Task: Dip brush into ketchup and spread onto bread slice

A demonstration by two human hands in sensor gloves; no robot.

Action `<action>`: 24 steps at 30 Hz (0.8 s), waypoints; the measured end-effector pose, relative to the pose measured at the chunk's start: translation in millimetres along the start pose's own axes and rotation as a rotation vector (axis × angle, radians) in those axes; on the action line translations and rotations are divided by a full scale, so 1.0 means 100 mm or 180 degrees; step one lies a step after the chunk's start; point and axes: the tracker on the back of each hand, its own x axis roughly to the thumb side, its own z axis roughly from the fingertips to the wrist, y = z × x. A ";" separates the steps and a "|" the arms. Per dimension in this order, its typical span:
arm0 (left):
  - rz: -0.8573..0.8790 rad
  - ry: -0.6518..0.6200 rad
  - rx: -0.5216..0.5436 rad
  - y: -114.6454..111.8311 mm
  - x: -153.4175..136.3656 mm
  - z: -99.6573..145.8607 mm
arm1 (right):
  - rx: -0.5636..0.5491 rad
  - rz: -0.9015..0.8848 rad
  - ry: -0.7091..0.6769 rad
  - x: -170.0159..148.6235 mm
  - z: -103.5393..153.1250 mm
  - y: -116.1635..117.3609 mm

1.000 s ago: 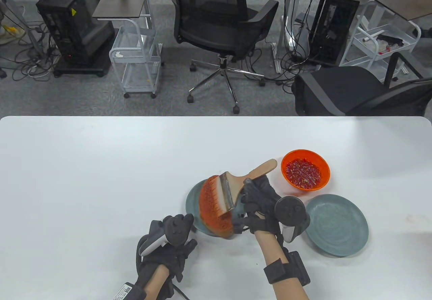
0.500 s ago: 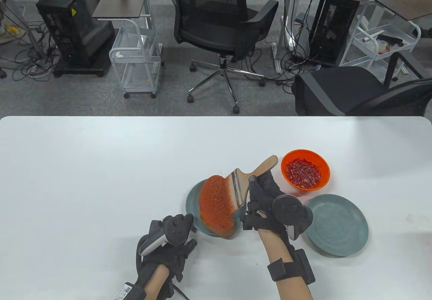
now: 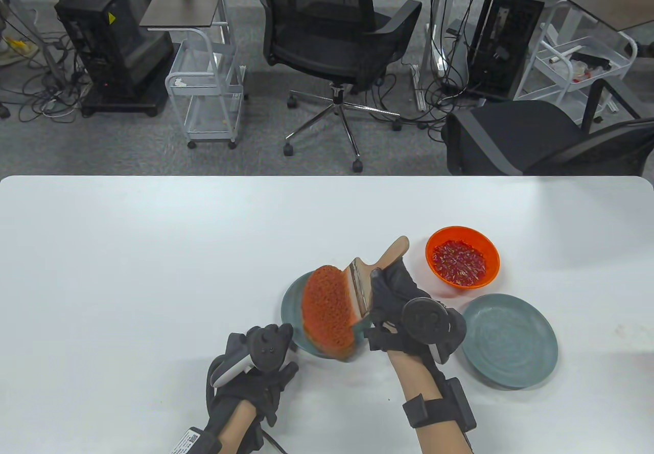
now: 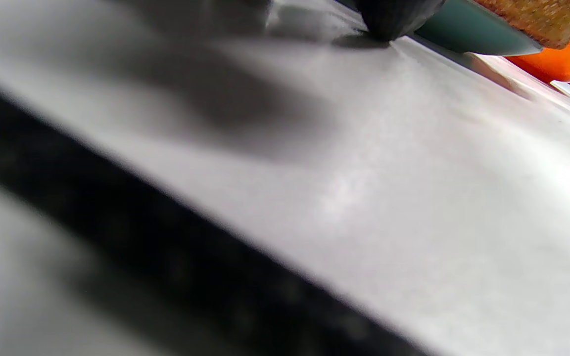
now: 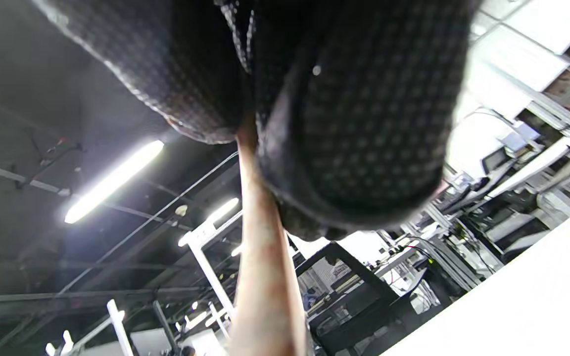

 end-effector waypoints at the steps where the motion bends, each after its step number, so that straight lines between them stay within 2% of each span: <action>1: 0.0000 0.0001 -0.0001 0.00 0.00 0.00 | 0.0013 -0.0119 0.0059 -0.01 0.00 0.01; 4: -0.0003 0.0001 0.0006 0.00 0.00 0.00 | 0.0256 -0.0709 0.0392 0.01 0.06 0.16; 6: -0.0002 0.0003 0.0009 0.00 0.00 0.00 | 0.0486 -0.0863 0.0457 0.05 0.10 0.27; 9: 0.0003 0.0004 0.0006 0.00 0.00 0.00 | 0.0513 -0.0491 0.0297 0.07 0.11 0.28; 11: 0.0002 0.0005 0.0006 0.00 0.00 0.00 | 0.0310 -0.0185 0.0123 0.03 0.08 0.20; 13: 0.0006 -0.0001 0.0009 0.00 0.00 0.00 | 0.0190 0.0074 0.0128 -0.04 0.01 0.08; 16: 0.0008 -0.0004 -0.0001 0.00 0.00 0.00 | 0.0070 -0.0157 0.0325 -0.07 -0.01 0.01; 21: 0.0012 -0.0006 -0.0007 0.00 0.00 0.00 | 0.0514 -0.0865 0.0609 -0.01 0.10 0.26; 24: 0.0016 -0.0006 -0.0004 0.00 0.00 0.00 | 0.0614 -0.0632 0.0474 0.06 0.14 0.32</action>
